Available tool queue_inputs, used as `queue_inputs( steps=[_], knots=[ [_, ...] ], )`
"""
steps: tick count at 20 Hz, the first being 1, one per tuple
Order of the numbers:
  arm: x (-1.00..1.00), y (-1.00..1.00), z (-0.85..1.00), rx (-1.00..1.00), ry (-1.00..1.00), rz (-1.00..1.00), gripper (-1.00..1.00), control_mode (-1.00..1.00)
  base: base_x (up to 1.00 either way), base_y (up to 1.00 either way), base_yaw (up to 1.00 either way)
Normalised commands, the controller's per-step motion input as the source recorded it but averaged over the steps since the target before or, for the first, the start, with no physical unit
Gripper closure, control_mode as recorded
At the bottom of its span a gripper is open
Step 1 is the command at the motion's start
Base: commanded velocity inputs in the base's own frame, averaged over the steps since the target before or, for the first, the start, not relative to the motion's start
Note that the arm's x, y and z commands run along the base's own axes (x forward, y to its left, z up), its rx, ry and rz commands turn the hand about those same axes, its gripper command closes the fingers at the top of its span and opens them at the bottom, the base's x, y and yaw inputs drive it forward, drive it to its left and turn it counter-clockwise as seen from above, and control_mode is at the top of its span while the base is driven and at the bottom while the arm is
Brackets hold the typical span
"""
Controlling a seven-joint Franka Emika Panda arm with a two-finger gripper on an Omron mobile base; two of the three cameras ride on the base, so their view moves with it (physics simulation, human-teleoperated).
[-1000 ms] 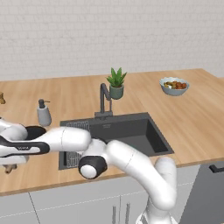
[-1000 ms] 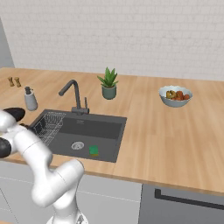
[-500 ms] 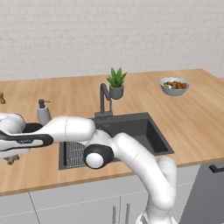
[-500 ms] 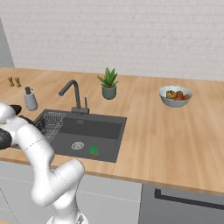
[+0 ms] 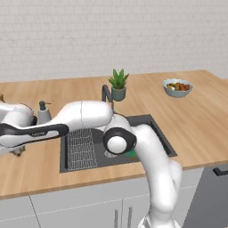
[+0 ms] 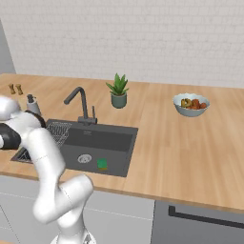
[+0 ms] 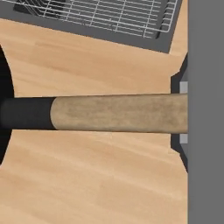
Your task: Pick the pan and sponge and place them into the sink. Then turn on the water.
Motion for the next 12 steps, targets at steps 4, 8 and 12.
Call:
queue_inputs(
  steps=[4, 8, 12],
  knots=[
    [-0.01, -0.88, 0.36, 0.26, -0.04, 0.28, 1.00, -1.00, 0.00, 0.00, 0.00],
    [0.00, -0.88, 0.39, 0.28, -0.05, 0.27, 1.00, -1.00, 0.00, 0.00, 0.00],
    [0.00, -0.89, 0.40, 0.29, -0.06, 0.22, 1.00, -1.00, 0.00, 0.00, 0.00]
  ],
)
